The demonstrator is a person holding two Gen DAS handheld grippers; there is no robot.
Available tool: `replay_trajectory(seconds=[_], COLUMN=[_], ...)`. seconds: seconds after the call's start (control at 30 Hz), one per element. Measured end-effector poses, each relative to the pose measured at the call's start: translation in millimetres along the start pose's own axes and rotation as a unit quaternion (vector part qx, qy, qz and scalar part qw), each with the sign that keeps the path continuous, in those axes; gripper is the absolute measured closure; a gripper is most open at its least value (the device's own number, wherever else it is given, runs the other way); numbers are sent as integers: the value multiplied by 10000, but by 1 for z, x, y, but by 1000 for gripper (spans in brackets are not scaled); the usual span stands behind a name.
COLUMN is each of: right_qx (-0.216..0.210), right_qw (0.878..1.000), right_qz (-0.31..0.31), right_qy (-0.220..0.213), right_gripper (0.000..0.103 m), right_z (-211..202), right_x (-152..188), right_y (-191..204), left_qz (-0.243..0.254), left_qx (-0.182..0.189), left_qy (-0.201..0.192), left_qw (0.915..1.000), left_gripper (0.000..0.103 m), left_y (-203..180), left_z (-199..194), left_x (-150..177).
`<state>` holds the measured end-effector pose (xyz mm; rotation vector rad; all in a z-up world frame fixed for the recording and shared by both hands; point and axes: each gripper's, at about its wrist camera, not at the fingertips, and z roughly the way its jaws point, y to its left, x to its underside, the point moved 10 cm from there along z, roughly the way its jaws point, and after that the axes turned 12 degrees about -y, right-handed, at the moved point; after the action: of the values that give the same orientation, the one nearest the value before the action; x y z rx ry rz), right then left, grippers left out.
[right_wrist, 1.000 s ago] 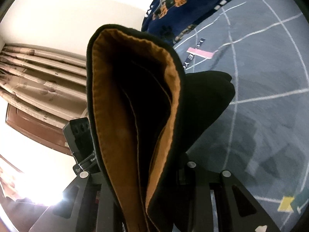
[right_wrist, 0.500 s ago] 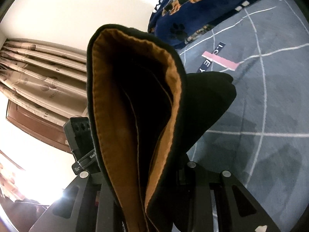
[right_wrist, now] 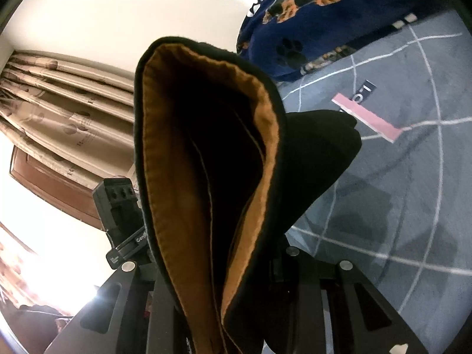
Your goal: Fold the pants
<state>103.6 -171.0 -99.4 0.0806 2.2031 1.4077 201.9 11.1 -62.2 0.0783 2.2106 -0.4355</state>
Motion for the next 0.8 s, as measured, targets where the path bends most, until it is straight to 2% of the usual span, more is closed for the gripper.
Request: replay_trajectory(seconds=[0.8], right_qx=[41], right_qw=[9994], right_qz=[-357], right_qy=[14], right_gripper=[77], right_z=[13], right_x=[-30], right_y=[-1], left_qz=[264], left_qx=[-394], left_qy=[-166], left_qw=[9987], left_gripper=[85], left_y=[39], left_z=[60], left_x=[-56])
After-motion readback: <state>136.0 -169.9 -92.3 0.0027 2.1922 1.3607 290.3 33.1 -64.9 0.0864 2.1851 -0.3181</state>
